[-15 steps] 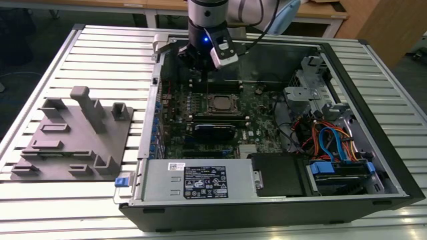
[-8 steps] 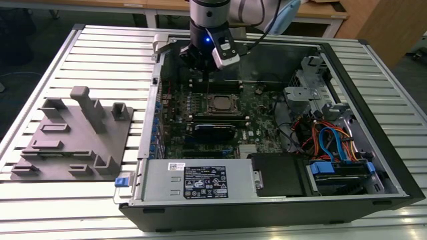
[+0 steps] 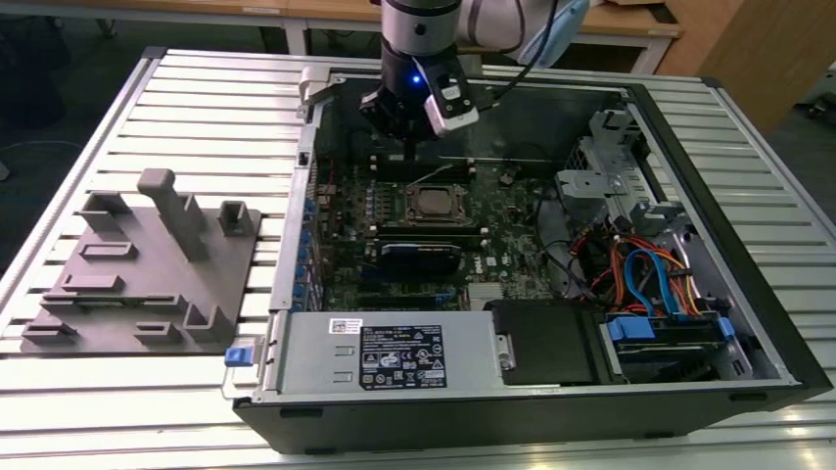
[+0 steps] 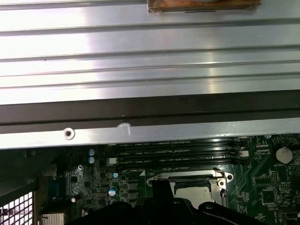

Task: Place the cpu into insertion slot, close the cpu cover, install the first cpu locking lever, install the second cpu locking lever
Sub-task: 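Install the first cpu locking lever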

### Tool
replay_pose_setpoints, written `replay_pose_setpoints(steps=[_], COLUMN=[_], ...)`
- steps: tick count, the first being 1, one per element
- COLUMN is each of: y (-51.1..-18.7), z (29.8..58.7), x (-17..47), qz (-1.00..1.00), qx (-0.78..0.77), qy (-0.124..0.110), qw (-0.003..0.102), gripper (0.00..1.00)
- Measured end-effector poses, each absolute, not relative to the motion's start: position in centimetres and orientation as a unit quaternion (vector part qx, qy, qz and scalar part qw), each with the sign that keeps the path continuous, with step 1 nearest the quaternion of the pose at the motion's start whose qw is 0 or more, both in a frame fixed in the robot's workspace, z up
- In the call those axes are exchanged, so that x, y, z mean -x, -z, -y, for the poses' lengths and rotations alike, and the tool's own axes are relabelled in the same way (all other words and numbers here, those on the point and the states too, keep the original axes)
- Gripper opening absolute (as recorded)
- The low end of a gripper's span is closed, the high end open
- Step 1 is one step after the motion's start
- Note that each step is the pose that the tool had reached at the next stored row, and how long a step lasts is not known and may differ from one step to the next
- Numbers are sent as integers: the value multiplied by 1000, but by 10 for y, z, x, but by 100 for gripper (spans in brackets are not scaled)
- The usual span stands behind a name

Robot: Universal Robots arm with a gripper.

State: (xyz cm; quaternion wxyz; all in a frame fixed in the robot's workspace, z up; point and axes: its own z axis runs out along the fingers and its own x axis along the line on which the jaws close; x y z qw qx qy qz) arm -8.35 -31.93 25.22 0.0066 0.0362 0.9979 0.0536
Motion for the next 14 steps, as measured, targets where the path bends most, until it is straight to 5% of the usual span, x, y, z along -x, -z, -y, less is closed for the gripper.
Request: replay_pose_setpoints(steps=[14], y=[-246], z=[319], x=[75], qz=[-998], qx=[-40], qy=[-57], qw=[7], gripper=[10])
